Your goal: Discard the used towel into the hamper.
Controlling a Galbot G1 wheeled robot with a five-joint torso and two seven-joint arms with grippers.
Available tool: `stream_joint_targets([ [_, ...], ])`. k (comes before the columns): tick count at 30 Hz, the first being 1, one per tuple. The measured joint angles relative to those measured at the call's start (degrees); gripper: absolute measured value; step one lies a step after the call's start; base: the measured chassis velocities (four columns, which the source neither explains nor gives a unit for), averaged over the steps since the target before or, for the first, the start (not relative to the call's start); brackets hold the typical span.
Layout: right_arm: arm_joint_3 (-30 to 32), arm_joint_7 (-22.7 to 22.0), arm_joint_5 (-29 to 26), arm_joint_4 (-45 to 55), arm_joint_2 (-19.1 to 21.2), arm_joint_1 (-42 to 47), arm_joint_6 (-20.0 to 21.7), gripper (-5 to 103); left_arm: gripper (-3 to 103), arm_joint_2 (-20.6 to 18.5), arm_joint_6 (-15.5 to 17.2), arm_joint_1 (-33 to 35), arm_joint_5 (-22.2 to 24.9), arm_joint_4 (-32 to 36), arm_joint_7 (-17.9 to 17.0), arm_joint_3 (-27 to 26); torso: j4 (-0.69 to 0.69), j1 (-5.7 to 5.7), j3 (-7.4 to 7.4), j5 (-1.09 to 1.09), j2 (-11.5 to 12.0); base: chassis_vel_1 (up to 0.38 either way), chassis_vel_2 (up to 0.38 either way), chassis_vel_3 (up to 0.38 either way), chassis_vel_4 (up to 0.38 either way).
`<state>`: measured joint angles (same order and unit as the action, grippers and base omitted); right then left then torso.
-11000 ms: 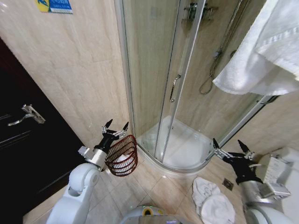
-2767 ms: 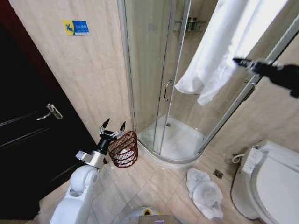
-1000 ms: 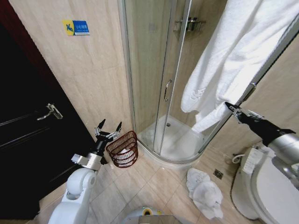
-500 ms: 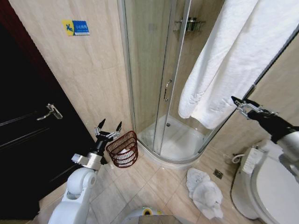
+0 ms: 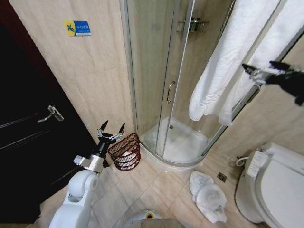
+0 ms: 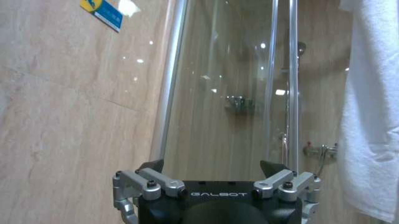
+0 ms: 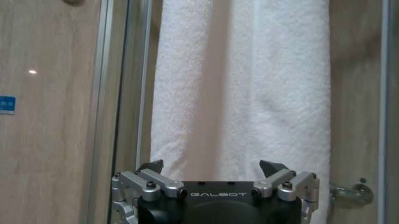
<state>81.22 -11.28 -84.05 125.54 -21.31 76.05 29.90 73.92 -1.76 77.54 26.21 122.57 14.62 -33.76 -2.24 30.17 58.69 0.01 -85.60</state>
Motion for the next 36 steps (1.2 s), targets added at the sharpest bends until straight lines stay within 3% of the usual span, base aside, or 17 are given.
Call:
stream_joint_targets([
  [4, -0.2, 3.8, -3.4, -3.6, 2.3, 0.0, -1.9, 100, 100, -0.3, 0.7, -0.9, 0.1, 0.0, 0.0, 0.6, 0.00, 0.00, 0.00, 0.01, 0.0, 0.000, 0.000, 0.000, 0.000],
  [5, -0.5, 7.6, -4.5, -6.9, 4.3, 0.1, -3.2, 100, 100, -0.6, 1.1, -1.7, 0.3, -0.3, 0.0, 1.1, 0.01, 0.00, 0.00, 0.00, 0.0, 0.000, 0.000, 0.000, 0.000],
  [16, -1.8, 12.9, -5.5, -12.5, 9.9, 0.1, -4.6, 100, 100, -0.9, 1.2, -2.1, 0.9, -1.1, 0.6, 0.9, -0.01, 0.00, 0.00, -0.02, 0.0, 0.000, 0.000, 0.000, 0.000],
  [25, -0.4, 6.9, -3.8, -12.0, 9.0, 0.2, -3.4, 100, 100, -0.1, 1.1, -2.0, 0.7, -1.1, 1.0, 0.9, 0.00, 0.00, 0.00, 0.00, 0.0, 0.000, 0.000, 0.000, 0.000],
  [27, 0.3, 2.8, -3.3, -9.2, 7.6, 0.2, -2.5, 100, 100, 0.1, 1.1, -2.0, 0.6, -1.2, 1.2, 1.0, 0.00, 0.00, 0.00, -0.01, 0.0, 0.000, 0.000, 0.000, 0.000],
  [29, 0.9, -4.0, -0.9, -4.6, 5.2, 0.3, -0.2, 100, 100, 0.3, 1.0, -2.0, 0.2, -1.5, 1.4, 1.1, 0.00, 0.00, 0.00, -0.02, 0.0, 0.000, 0.000, 0.000, 0.000],
  [31, 0.9, -6.6, 0.5, -3.2, 4.4, 0.4, 0.5, 100, 100, 0.4, 0.9, -1.9, 0.1, -1.5, 1.4, 1.1, 0.00, -0.01, 0.00, -0.01, 0.0, 0.000, 0.000, 0.000, 0.000],
  [33, 1.0, -14.6, 3.5, 1.2, 2.3, 0.7, 3.4, 100, 100, 0.4, 0.9, -1.8, -0.1, -1.5, 1.5, 1.1, 0.01, -0.01, 0.00, 0.00, 0.0, 0.000, 0.000, 0.000, 0.000],
  [36, 1.0, -17.6, 4.7, 2.0, 1.1, 0.9, 4.7, 100, 100, 0.4, 0.8, -1.7, -0.2, -1.5, 1.5, 0.9, 0.00, -0.01, -0.01, -0.02, 0.0, 0.000, 0.000, 0.000, 0.000],
])
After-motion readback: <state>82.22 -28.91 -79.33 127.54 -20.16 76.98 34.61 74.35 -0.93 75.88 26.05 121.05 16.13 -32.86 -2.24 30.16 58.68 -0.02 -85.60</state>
